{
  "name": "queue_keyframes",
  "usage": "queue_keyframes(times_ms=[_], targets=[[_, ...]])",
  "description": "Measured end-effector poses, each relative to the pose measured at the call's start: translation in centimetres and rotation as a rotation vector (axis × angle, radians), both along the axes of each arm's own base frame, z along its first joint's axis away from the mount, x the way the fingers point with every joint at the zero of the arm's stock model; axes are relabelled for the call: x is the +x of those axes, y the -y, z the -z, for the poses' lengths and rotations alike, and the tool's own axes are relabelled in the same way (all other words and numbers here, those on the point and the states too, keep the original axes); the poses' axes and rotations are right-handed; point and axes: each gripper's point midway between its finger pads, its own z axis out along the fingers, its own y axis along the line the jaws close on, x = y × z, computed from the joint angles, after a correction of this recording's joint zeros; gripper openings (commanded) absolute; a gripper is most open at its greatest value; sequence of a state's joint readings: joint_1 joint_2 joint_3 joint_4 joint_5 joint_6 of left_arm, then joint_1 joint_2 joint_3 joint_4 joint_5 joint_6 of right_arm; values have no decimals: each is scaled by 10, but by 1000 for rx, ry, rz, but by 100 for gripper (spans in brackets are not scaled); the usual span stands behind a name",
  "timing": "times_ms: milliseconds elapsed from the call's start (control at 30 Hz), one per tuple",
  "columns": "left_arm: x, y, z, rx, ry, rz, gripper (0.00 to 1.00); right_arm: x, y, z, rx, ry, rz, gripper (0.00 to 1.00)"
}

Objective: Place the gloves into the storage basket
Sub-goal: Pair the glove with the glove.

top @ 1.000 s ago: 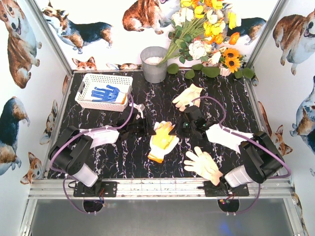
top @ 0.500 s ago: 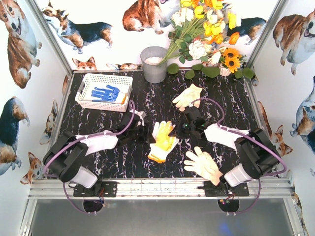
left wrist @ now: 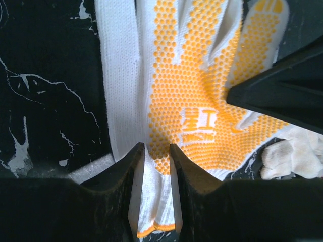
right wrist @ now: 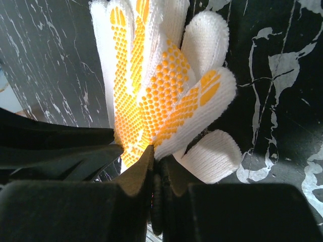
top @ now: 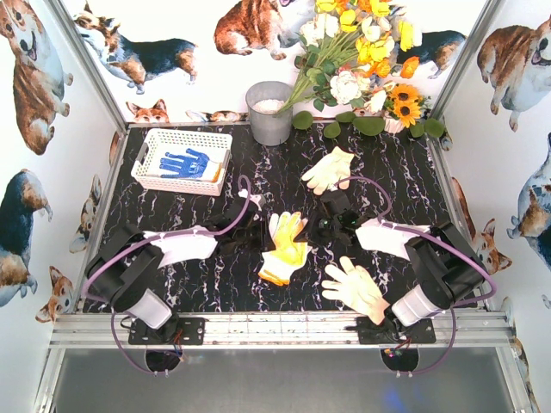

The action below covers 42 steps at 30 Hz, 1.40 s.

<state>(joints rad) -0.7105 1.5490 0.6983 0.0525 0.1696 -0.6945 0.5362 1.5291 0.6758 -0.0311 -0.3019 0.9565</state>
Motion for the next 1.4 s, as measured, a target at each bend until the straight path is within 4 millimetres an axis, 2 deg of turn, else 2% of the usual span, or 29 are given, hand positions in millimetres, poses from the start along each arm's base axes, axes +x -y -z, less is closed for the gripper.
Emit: queue_keyframes(times_ms=[67,267,600,833,1133,1400], targets=[[-1,0,7,11,-16,-3,20,0,0,0,1,1,0,1],[1,2,8,-2,-22,-13,0,0,0,1,1,0,1,1],[3,4,-3,-31,-5,-29,0,0,0,1,2,-1,3,1],[3,-8,-10,-29,18,-66,0,0,0,1,1,0,2,1],[-1,-20,0,5,5,-98,0,5,-3,-5,0,15,-8,1],[0,-24,4,18,5,-113,0,6,-3,2,-15,-3,-12,1]])
